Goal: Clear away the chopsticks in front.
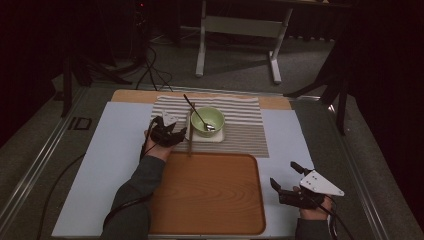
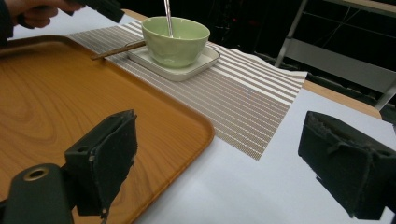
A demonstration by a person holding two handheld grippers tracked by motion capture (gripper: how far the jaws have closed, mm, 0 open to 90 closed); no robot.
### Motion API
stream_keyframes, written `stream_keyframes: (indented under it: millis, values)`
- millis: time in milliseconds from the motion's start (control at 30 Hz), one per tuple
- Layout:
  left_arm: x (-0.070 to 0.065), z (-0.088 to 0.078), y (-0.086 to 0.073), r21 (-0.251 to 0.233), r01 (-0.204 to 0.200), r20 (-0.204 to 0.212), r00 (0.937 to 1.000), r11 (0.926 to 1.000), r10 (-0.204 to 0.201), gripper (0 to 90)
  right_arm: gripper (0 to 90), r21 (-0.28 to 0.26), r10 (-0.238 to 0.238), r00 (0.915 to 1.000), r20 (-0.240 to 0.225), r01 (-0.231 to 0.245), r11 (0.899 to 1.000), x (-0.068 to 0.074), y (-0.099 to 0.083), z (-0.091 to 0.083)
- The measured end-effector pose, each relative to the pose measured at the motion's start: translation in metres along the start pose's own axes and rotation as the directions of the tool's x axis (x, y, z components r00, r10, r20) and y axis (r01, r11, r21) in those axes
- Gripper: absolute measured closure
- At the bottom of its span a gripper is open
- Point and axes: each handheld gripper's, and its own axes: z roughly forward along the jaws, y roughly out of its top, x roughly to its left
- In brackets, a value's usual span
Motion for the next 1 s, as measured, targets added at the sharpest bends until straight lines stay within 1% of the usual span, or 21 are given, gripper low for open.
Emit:
stream_keyframes:
  millis: [167, 267, 333, 433, 533, 633, 767, 967, 1000]
  values:
    - [-0.003, 0.011, -0.002, 0.032, 0.001, 0.019, 0.9998, 0.9995, -0.002, 56.5, 11.2, 0.000, -0.001, 1.0000, -0.001, 0.001, 1.000, 0.000, 0.000, 0.000]
    - [-0.004, 0.017, -0.003, 0.041, 0.013, 0.031, 0.9994, 0.9991, -0.015, 59.3, 11.2, -0.001, -0.001, 1.0000, -0.001, 0.001, 1.000, 0.000, 0.000, 0.000]
    - [-0.006, 0.020, -0.003, 0.051, 0.012, 0.034, 0.9993, 0.9986, -0.014, 59.6, 11.2, -0.001, 0.000, 1.0000, -0.001, 0.000, 1.000, 0.000, 0.000, 0.000]
    - [-0.008, 0.024, -0.002, 0.053, 0.017, 0.041, 0.9990, 0.9984, -0.019, 59.6, 11.2, -0.001, 0.000, 1.0000, -0.001, 0.000, 1.000, 0.000, 0.000, 0.000]
    - [-0.010, 0.027, -0.001, 0.061, 0.020, 0.038, 0.9990, 0.9979, -0.023, 59.9, 11.2, -0.001, -0.001, 1.0000, -0.002, 0.001, 1.000, 0.000, 0.000, -0.001]
    - [-0.010, 0.029, -0.002, 0.073, 0.028, 0.033, 0.9990, 0.9970, -0.030, 60.9, 11.2, -0.001, 0.000, 1.0000, -0.002, 0.000, 1.000, 0.000, 0.000, -0.001]
    - [-0.010, 0.032, -0.003, 0.085, 0.038, 0.041, 0.9983, 0.9956, -0.042, 62.5, 11.2, -0.001, -0.001, 1.0000, -0.002, 0.001, 1.000, 0.000, 0.000, -0.001]
    - [-0.012, 0.036, -0.003, 0.088, 0.045, 0.050, 0.9975, 0.9951, -0.049, 63.2, 11.3, -0.001, -0.001, 1.0000, -0.001, 0.001, 1.000, 0.000, 0.000, -0.001]
    - [-0.012, 0.037, -0.003, 0.093, 0.040, 0.048, 0.9979, 0.9949, -0.044, 63.7, 11.2, -0.002, 0.000, 1.0000, -0.001, 0.000, 1.000, 0.000, 0.000, -0.001]
